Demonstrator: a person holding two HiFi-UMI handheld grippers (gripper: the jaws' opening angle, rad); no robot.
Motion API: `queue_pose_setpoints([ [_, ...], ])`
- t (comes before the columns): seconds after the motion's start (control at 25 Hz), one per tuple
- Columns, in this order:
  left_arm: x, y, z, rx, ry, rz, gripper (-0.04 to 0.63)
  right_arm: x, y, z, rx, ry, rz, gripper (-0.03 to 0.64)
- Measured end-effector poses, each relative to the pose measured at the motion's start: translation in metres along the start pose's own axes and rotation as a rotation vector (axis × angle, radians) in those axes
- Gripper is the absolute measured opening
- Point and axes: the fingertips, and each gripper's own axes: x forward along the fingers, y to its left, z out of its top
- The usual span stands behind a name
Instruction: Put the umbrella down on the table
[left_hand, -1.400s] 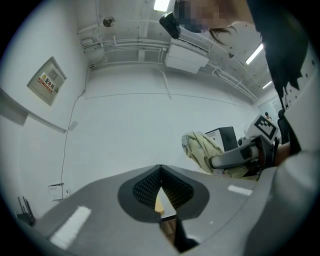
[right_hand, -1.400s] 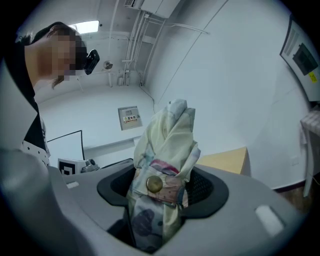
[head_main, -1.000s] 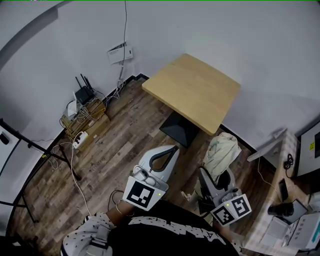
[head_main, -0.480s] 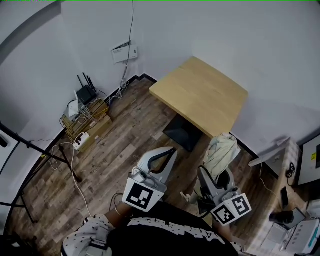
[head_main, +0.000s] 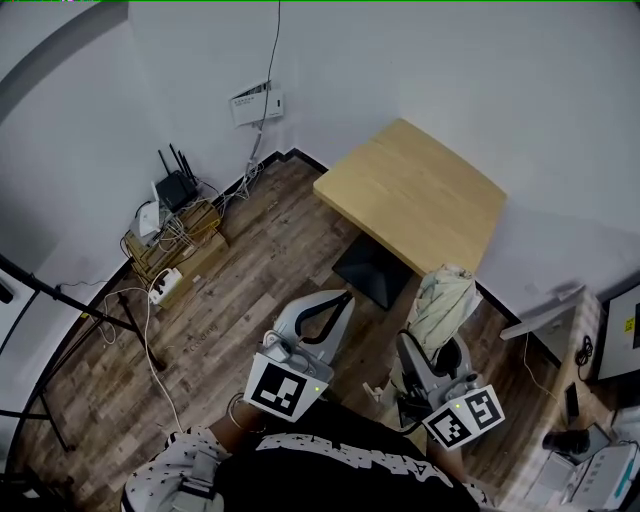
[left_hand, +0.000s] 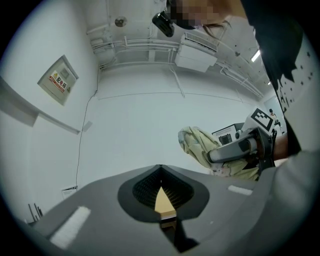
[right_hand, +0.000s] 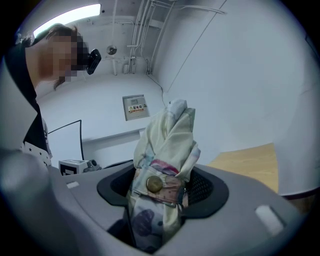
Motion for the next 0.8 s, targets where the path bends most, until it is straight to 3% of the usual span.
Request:
queue_pose_setpoints([
  [0.8, 0.009, 0.014, -0.02, -0.048, 0.01, -0.021, 0.0, 0.007, -0.014, 0.002, -0.024, 0.006, -0.079, 0.291],
])
